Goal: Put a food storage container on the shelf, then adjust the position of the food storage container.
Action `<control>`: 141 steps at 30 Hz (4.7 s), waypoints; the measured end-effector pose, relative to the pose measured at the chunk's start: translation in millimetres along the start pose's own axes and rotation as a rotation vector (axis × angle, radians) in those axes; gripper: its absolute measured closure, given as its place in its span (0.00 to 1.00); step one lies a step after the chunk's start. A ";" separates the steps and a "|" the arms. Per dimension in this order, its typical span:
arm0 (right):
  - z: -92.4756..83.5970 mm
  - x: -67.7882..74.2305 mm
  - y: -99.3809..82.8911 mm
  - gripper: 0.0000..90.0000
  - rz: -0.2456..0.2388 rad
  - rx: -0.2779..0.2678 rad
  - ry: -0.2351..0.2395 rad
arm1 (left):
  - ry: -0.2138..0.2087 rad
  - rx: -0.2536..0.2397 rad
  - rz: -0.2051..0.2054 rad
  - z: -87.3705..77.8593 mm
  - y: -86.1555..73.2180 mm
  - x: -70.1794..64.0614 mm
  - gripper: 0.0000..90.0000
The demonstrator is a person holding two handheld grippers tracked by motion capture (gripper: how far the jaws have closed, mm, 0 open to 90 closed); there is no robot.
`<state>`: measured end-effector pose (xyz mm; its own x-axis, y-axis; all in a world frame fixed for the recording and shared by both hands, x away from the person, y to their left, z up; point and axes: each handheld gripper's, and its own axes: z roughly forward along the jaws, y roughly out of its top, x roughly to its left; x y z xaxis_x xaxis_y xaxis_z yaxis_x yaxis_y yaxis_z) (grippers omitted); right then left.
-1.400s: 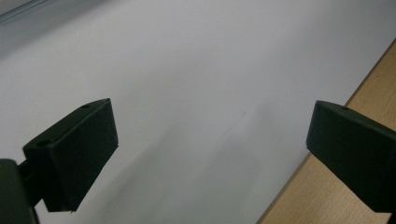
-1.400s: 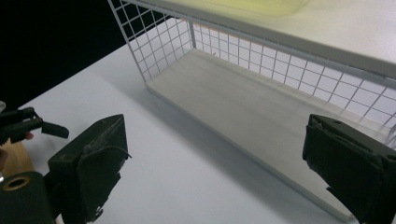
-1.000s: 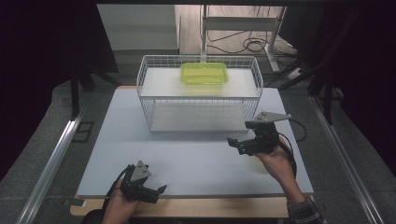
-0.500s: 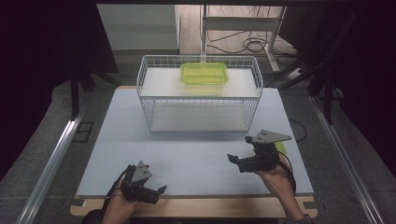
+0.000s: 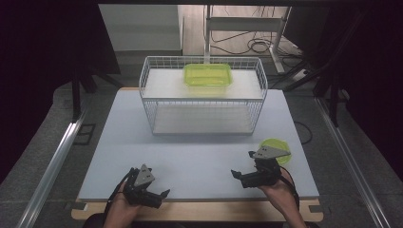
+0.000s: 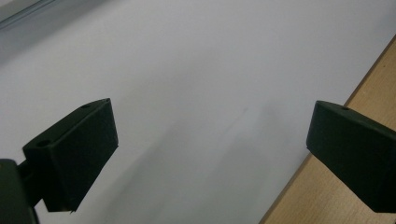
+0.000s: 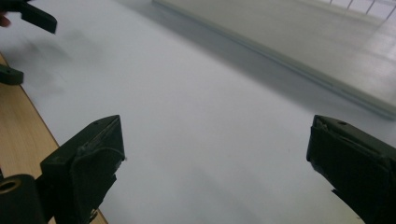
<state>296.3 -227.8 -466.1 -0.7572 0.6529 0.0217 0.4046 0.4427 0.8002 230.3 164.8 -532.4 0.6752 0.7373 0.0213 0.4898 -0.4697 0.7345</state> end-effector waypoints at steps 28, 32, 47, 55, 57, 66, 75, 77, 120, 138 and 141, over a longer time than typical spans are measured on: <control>-50.1 -86.0 -8.7 0.93 0.242 0.041 -0.229 | 0.006 0.018 0.010 3.0 0.2 -0.5 0.02; -55.8 -98.6 -9.3 0.99 0.256 0.041 -0.262 | 0.013 0.020 0.009 2.9 0.2 -0.1 0.02; -62.9 -137.8 -28.6 0.99 0.336 0.040 -0.398 | 0.019 0.022 0.008 2.8 0.1 -0.2 0.02; -56.1 -148.5 -42.7 0.99 0.372 0.059 -0.395 | 0.023 0.025 0.009 3.3 -0.1 -0.3 0.02; -54.3 -147.9 -43.6 0.99 0.376 0.061 -0.387 | 0.023 0.026 0.010 3.5 -0.1 -0.5 0.02; -46.9 -140.3 -41.9 0.99 0.363 0.078 -0.375 | 0.023 0.030 0.015 3.6 0.1 -0.8 0.02; -40.5 -130.1 -40.3 0.99 0.359 0.096 -0.356 | 0.024 0.030 0.016 3.5 0.1 -0.9 0.02; -39.1 -127.8 -39.8 0.99 0.359 0.098 -0.346 | 0.025 0.030 0.016 3.6 0.1 -1.0 0.02; 6.6 -62.4 -14.6 0.99 0.291 0.122 -0.137 | 0.022 0.037 0.028 4.3 0.3 -2.6 0.02; 34.6 -26.1 -2.1 0.99 0.272 0.114 -0.020 | 0.022 0.043 0.033 5.2 0.4 -3.7 0.02; 40.3 -18.8 0.7 0.99 0.271 0.113 0.003 | 0.021 0.045 0.037 5.2 0.4 -3.6 0.02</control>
<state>331.5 -215.0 -490.2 -0.6153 0.7550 0.2269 0.6465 0.3185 0.6933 230.9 159.5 -535.7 0.6815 0.7291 0.0625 0.4893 -0.5175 0.7019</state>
